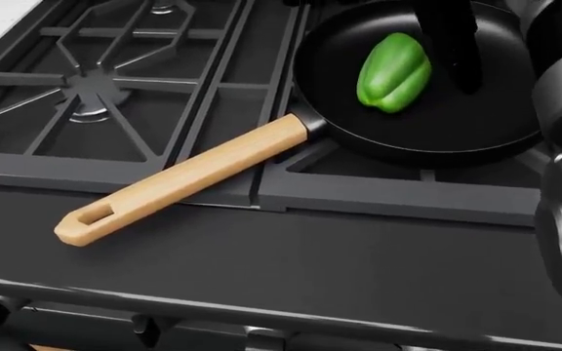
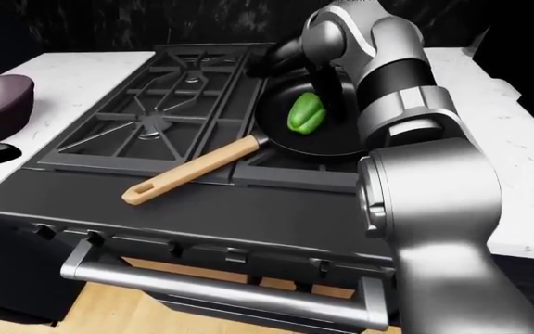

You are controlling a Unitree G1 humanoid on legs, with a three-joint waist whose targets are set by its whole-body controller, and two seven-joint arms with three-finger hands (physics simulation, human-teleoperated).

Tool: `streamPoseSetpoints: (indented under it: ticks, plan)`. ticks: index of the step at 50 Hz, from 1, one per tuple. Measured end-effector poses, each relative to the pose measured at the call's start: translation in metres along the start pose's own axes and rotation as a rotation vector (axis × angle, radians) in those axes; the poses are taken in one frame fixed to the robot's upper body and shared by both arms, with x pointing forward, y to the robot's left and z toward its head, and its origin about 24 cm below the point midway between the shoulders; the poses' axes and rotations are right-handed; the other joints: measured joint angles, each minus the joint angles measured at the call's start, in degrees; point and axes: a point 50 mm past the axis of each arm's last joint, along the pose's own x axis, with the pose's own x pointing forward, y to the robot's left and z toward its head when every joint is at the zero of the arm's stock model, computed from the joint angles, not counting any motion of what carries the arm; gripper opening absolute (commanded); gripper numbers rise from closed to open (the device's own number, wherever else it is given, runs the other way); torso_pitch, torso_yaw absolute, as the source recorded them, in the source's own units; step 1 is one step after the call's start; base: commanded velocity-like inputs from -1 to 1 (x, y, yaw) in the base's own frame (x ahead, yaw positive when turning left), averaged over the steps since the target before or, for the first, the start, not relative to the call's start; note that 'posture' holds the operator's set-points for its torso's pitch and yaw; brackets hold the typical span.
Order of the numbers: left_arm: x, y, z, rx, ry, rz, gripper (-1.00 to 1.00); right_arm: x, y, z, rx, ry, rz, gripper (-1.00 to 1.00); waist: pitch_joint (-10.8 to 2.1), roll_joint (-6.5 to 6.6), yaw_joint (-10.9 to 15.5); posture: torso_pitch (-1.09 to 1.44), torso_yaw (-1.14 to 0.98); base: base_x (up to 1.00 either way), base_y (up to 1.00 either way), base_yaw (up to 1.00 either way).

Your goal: Pick the bell pepper from the pan and place it in the bowl.

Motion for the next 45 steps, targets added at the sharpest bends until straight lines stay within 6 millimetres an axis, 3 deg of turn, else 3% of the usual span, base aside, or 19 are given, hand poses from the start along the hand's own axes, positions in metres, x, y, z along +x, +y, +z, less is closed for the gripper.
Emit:
streamPoseSetpoints:
  ticks: [23,45]
  plan:
    - [-0.002,0.002,-0.002,-0.001,0.002,0.007,1.0,0.012,0.017,0.005,-0.005,-0.027,0.058,1.0,-0.22,-0.12,0.03,0.0,0.0,0.0,0.0,0.0]
    - [-0.002,0.003,-0.002,-0.001,-0.002,0.01,1.0,0.014,0.036,-0.009,0.046,0.024,0.119,1.0,-0.38,-0.2,0.08,0.0,0.0,0.0,0.0,0.0]
